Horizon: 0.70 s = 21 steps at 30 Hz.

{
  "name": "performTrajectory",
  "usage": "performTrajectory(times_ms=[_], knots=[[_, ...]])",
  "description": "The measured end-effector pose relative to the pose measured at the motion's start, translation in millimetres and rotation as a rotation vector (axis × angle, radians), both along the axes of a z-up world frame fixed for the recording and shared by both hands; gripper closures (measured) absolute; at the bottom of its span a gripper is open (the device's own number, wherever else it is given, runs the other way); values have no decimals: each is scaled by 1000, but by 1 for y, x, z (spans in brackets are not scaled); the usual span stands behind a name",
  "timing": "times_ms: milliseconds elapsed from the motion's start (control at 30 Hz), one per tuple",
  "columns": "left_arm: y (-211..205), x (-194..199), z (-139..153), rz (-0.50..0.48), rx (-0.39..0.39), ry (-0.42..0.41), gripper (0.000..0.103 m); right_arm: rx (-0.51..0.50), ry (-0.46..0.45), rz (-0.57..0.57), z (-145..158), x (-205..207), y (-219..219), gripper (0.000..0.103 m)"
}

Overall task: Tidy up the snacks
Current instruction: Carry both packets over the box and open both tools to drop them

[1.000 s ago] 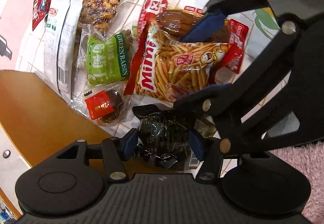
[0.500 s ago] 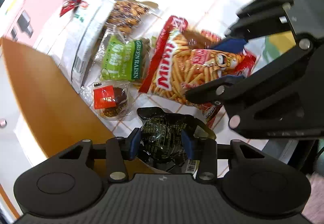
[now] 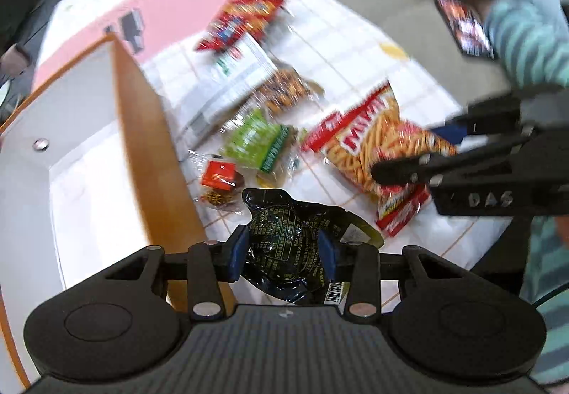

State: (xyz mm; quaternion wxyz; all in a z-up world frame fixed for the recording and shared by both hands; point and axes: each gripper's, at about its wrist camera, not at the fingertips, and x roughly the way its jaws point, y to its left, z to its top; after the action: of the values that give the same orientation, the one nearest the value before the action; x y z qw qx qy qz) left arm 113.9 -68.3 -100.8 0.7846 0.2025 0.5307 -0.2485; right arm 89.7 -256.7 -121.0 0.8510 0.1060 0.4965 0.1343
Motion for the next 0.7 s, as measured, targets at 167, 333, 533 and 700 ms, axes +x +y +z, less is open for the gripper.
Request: performTrajectory(times_ms=[167, 333, 533, 700], knots=[[15, -11, 29, 126, -106, -67, 56, -2, -20, 2, 10, -7, 4, 68], [26, -22, 62, 158, -128, -168, 57, 10, -81, 18, 32, -17, 13, 69], [46, -21, 97, 182, -154, -245, 57, 36, -170, 63, 64, -20, 33, 69], [73, -11, 117, 205, -184, -247, 62, 65, -211, 140, 85, -10, 59, 69]])
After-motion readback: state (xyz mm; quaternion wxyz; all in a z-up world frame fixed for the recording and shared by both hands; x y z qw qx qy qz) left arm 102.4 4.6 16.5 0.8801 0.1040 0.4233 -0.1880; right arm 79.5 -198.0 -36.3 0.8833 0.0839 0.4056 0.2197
